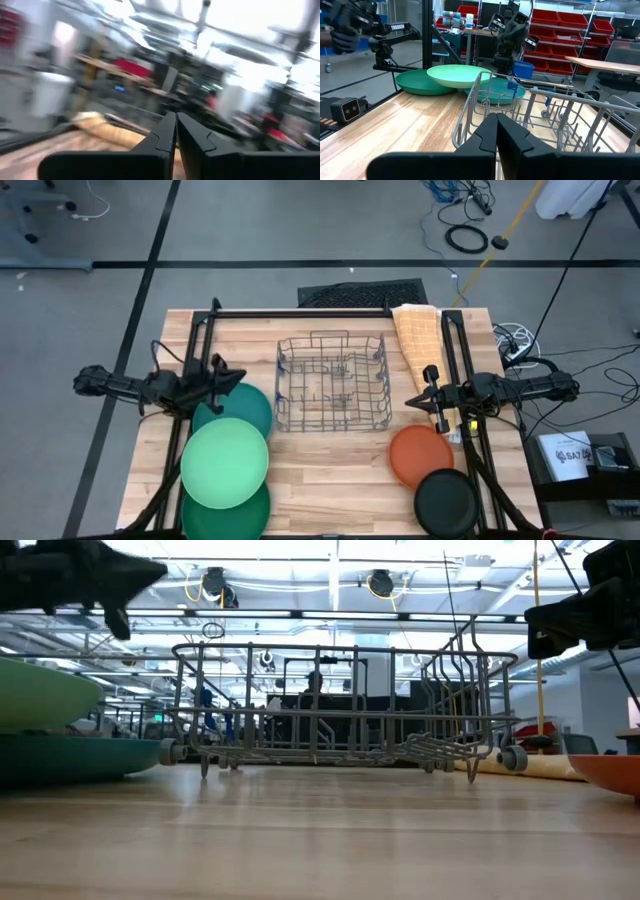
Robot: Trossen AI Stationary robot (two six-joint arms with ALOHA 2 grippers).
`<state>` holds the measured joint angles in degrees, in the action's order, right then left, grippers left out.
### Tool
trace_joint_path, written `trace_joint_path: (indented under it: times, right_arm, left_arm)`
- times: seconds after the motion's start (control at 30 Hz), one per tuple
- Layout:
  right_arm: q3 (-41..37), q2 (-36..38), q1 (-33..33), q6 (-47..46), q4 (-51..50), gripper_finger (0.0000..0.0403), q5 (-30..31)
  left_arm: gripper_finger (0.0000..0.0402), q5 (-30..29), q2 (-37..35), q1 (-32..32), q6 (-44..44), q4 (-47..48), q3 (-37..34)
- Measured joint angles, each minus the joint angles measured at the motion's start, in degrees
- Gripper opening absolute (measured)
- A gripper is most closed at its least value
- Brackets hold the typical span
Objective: Sort dishes
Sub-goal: Put the light green plate in the dishwasher rack
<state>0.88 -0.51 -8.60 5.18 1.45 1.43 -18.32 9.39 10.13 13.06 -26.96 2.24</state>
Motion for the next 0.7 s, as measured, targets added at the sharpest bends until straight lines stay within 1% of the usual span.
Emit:
trace_joint_path:
  times: [0.07, 0.2, 0.27, 0.5, 0.6, 0.7]
  right_arm:
    - [0.00, 0.00, 0.00, 0.00, 0.02, 0.0000, 0.00]
    - [-0.01, 0.00, 0.00, 0.01, 0.02, 0.0000, 0.00]
    - [-0.01, 0.00, 0.00, -0.01, 0.02, 0.0000, 0.00]
    - [0.00, 0.00, 0.00, 0.01, 0.02, 0.0000, 0.00]
    - [-0.01, 0.00, 0.00, 0.01, 0.02, 0.0000, 0.00]
    - [-0.01, 0.00, 0.00, 0.01, 0.10, 0.0000, 0.04]
  left_arm:
    - [0.0027, 3.79, -0.08, 0.21, 0.01, 4.10, 3.00]
    - [0.0034, 4.38, 1.53, 1.30, -0.31, 21.59, 9.69]
    - [0.0052, 4.07, 3.30, 1.81, -0.35, 29.14, 13.35]
    - [0.0150, 3.45, 12.93, 3.64, -1.56, 52.01, 25.22]
    - [0.0171, 6.15, 17.94, 4.60, -1.26, 61.95, 29.61]
    - [0.0178, 9.97, 22.38, 5.56, 0.00, 63.82, 31.88]
